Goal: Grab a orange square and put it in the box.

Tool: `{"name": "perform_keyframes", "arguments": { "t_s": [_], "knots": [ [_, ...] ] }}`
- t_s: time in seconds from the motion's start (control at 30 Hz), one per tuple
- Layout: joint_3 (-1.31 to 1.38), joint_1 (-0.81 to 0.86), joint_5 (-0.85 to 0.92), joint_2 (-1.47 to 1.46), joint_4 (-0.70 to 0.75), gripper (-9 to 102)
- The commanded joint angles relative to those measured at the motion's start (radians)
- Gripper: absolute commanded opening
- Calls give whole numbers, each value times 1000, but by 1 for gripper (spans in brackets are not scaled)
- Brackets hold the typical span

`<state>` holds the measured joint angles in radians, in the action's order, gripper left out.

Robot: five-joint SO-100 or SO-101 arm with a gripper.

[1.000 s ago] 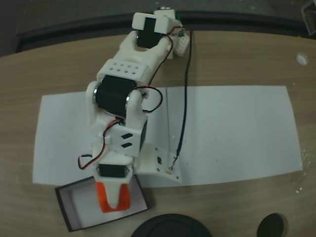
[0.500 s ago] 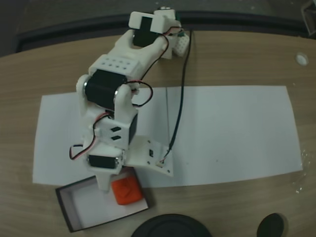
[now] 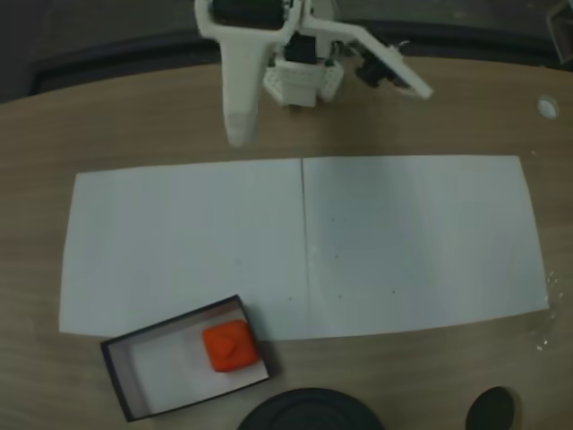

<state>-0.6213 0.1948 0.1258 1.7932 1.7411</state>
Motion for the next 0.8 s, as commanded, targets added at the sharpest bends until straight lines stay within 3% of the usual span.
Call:
{"name": "perform_keyframes", "arguments": {
  "t_s": [0.0, 0.13, 0.47, 0.77],
  "knots": [
    [-229, -81, -2, 241, -15, 0],
    [-545, -167, -2, 505, -40, 0],
    [-1103, -166, 63, 1091, -178, 0],
    [-1379, -166, 63, 1440, -207, 0]
  ]
}}
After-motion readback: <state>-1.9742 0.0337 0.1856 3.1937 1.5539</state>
